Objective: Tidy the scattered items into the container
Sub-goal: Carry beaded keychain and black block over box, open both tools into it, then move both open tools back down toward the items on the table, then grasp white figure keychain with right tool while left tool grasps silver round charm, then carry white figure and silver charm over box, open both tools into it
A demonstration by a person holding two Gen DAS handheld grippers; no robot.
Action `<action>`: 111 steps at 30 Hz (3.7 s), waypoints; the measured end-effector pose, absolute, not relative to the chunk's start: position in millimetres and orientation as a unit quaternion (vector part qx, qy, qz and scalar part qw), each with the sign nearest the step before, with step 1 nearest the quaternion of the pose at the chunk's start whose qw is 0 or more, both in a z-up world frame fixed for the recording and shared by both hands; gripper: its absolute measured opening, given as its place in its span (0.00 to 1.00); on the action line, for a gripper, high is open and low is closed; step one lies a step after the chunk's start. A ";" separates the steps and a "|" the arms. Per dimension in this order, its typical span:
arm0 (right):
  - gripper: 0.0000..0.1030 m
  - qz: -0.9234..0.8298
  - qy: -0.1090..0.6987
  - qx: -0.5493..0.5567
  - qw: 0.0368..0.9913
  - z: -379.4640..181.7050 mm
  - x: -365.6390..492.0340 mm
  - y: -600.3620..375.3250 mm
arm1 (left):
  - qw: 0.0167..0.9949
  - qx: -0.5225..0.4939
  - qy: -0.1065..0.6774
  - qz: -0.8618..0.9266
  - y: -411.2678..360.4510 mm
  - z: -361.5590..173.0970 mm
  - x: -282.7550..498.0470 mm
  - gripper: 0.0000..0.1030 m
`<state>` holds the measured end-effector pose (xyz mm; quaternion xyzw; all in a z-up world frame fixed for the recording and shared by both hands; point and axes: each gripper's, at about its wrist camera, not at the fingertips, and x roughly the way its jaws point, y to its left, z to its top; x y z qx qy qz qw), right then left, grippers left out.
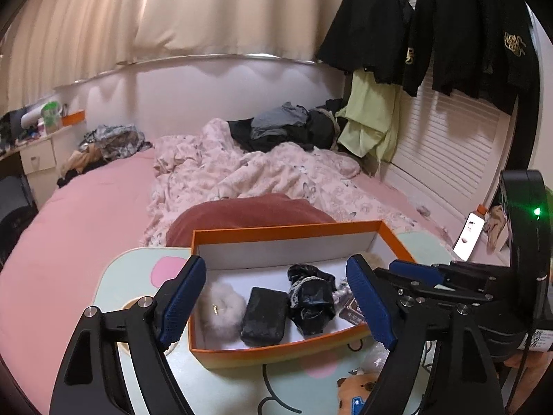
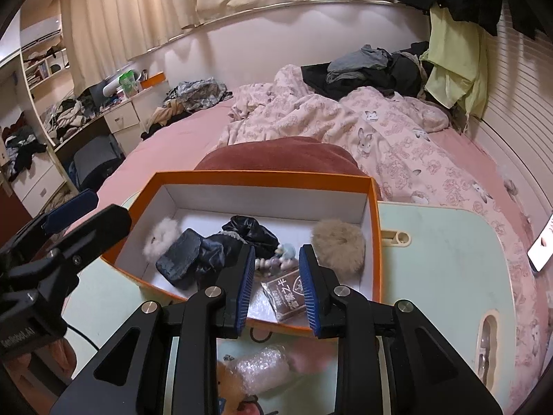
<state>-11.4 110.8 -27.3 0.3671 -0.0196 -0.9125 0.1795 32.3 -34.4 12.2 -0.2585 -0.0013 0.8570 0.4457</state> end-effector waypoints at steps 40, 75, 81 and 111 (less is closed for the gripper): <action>0.79 -0.917 -0.029 0.388 0.089 -98.1 83.0 164.1 | 0.407 -0.374 0.114 0.826 -67.1 -96.5 100.7 1.00; 0.35 -0.920 -0.105 0.313 0.210 -82.0 107.2 181.7 | 0.556 -0.345 0.037 0.756 -81.9 -67.4 131.9 0.98; 0.36 -0.916 -0.095 0.325 0.217 -84.5 103.5 172.1 | 0.566 -0.353 0.108 0.737 -58.8 -79.2 148.7 0.67; 0.35 -0.933 -0.068 0.275 0.223 -24.3 36.0 136.3 | 0.477 -0.322 0.024 0.818 -40.1 -17.1 44.6 0.24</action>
